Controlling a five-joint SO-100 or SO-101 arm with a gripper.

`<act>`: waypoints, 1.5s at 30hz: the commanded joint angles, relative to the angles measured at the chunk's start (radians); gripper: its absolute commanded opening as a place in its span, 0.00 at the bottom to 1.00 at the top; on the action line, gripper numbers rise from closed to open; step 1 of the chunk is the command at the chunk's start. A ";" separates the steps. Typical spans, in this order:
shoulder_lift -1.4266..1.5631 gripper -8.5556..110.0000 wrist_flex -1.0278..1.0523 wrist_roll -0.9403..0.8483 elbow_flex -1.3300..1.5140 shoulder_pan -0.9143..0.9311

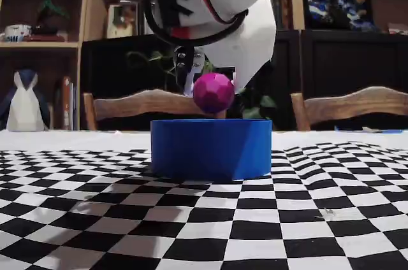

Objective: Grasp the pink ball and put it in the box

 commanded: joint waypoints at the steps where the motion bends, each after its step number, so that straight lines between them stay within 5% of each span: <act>1: 0.009 0.27 -0.005 -0.006 -0.037 0.009; 21: 0.135 0.28 -0.018 0.009 0.049 0.008; 24: 0.189 0.22 -0.023 0.048 0.094 0.005; 29: 0.302 0.07 -0.040 0.156 0.202 -0.015; 45: 0.874 0.07 -0.023 0.683 0.732 0.002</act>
